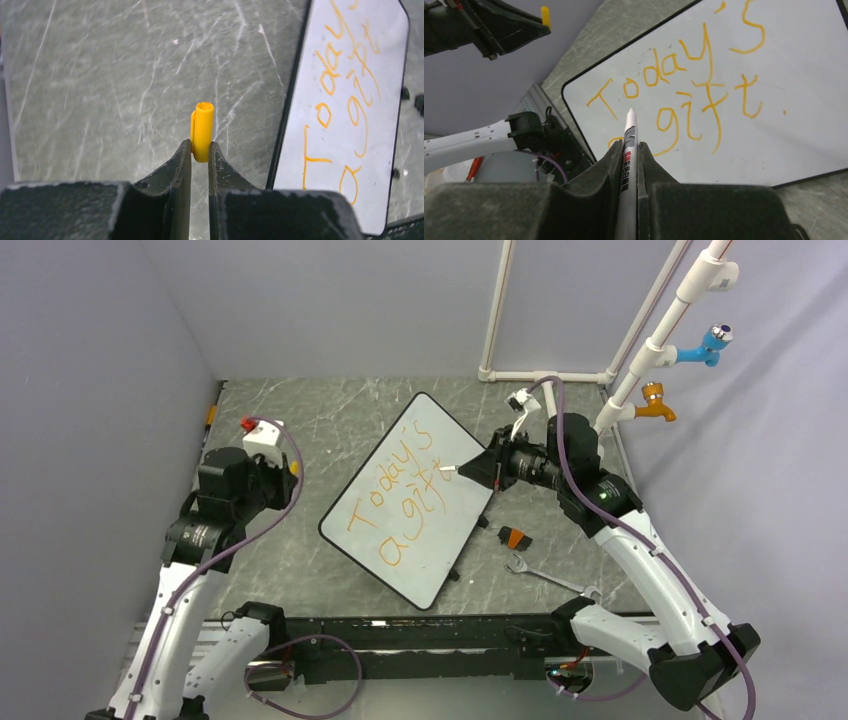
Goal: Write a sentence on the whiteboard
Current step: Insert the whiteboard marker without the cap into the pen cap.
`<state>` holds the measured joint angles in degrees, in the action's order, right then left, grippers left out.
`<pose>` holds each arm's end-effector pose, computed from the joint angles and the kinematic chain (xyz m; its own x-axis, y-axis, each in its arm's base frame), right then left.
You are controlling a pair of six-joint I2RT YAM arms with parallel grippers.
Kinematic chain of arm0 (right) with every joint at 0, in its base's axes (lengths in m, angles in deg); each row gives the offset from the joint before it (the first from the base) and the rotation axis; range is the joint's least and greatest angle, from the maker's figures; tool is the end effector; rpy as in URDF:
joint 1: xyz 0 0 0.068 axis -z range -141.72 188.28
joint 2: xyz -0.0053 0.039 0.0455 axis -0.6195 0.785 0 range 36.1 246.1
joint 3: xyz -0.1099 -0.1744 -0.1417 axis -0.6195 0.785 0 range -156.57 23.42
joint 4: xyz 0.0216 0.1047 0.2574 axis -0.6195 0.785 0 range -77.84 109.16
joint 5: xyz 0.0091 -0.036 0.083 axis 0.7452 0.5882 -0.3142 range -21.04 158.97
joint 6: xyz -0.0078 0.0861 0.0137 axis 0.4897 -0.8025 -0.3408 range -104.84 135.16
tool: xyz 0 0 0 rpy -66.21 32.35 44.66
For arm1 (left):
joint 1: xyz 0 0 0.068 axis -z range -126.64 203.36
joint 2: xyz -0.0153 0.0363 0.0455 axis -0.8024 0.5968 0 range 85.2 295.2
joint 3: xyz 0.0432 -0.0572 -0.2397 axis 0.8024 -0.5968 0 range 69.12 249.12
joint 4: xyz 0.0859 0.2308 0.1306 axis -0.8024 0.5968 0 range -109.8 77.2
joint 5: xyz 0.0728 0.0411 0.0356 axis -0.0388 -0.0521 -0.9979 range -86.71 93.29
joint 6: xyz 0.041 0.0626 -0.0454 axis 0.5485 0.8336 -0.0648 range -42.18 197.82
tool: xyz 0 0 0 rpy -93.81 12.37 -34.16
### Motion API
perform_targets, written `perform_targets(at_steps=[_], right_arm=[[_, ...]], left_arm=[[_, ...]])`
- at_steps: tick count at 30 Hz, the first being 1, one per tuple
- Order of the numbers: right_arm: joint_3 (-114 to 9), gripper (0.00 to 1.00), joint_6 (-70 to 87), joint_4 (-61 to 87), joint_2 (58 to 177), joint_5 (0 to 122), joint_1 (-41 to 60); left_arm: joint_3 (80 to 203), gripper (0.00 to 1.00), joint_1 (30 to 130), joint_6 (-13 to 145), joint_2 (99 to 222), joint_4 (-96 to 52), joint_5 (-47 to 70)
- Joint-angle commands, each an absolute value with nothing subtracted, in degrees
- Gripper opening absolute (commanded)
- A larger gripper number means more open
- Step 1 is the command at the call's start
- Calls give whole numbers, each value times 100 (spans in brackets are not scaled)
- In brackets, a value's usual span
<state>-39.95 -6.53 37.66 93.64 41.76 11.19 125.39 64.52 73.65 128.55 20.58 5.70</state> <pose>0.2344 0.1598 0.3547 -0.5698 0.0779 -0.8181 -0.6216 0.6102 0.4911 0.2180 -0.0463 0.3261 -0.4679 0.0183 -0.8836 0.1964 0.9769 -0.0838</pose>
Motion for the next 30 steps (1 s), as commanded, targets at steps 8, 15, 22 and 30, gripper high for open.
perform_targets(at_steps=[8,15,22,30], right_arm=[[-4420,0,-742,3175,9613,3213,1106],[-4648,0,-670,2990,9803,2858,1111],[-4706,0,-522,2923,9889,2519,1104],[-4776,0,-420,2943,10017,2279,1107]], left_arm=[[13466,0,6888,8647,13594,1574,2909],[14218,0,8117,9368,14320,1896,2697],[14538,0,8401,9967,14787,2282,3505],[14169,0,8632,10061,14895,2161,4304]])
